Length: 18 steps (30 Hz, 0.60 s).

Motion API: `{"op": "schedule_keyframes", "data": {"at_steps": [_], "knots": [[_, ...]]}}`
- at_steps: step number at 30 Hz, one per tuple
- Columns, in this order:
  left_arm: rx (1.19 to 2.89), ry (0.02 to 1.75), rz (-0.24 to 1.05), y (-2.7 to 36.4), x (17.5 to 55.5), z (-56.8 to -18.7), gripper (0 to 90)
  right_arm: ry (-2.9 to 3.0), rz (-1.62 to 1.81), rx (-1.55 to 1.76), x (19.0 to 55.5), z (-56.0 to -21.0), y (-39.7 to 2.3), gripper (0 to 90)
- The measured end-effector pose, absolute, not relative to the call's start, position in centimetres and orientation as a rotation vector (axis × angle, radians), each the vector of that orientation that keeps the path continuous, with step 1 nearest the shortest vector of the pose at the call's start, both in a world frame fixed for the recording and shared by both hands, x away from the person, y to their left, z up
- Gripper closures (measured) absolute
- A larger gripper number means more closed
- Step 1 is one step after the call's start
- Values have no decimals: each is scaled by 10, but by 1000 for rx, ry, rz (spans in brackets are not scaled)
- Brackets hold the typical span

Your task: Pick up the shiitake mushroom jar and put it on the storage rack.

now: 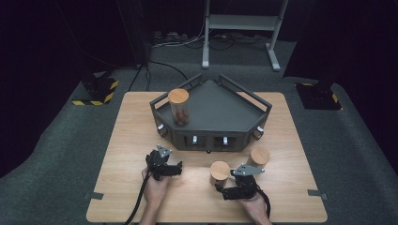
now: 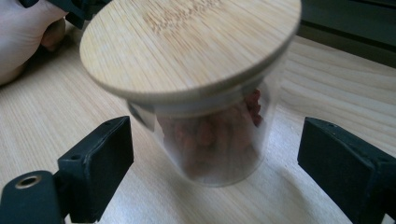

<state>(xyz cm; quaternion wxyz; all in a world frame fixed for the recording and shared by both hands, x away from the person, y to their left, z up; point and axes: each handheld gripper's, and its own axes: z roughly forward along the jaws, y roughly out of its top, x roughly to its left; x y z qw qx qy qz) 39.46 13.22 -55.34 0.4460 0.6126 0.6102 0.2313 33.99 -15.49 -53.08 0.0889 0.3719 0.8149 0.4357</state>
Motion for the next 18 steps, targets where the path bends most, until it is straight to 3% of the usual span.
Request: {"op": "schedule_keyframes", "data": {"at_steps": [18], "knots": [[1534,1509,572,133,394,-553,50,2400,1288,1085,345,-531,-140,149]]}}
